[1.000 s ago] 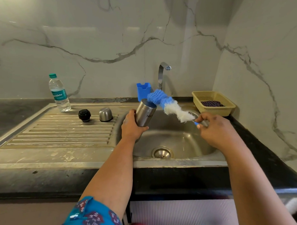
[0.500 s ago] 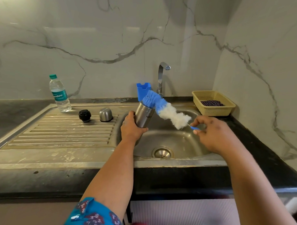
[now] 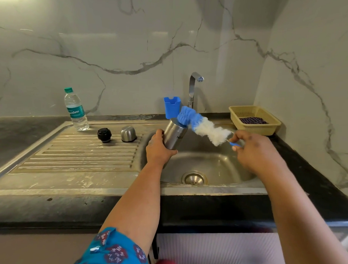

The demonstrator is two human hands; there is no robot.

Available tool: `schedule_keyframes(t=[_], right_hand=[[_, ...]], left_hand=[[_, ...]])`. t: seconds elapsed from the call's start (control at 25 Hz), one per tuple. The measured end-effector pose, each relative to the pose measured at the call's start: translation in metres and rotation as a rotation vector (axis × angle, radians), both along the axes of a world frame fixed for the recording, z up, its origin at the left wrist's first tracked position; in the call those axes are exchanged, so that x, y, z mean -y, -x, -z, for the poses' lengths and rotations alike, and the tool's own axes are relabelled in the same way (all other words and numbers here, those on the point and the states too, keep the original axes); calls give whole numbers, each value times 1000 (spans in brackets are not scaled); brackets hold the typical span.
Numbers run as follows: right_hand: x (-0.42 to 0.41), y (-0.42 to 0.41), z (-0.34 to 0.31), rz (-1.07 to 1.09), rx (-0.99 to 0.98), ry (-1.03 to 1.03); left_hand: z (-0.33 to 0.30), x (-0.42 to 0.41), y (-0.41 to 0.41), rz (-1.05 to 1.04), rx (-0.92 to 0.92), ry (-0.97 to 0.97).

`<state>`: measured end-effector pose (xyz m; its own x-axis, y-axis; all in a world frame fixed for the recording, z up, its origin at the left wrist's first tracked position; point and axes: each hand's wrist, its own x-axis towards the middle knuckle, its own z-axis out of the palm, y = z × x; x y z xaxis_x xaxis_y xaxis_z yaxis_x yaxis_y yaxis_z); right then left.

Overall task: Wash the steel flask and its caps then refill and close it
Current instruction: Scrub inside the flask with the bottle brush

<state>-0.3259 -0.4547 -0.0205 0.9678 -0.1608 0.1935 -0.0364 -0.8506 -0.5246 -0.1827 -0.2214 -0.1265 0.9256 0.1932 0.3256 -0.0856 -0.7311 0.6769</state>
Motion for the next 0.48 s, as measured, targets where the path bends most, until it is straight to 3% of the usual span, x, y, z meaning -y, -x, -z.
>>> schedule_keyframes(t=[0.48], right_hand=[[8, 4, 11, -74, -15, 18]], left_hand=[[3, -1, 1, -22, 28, 128]])
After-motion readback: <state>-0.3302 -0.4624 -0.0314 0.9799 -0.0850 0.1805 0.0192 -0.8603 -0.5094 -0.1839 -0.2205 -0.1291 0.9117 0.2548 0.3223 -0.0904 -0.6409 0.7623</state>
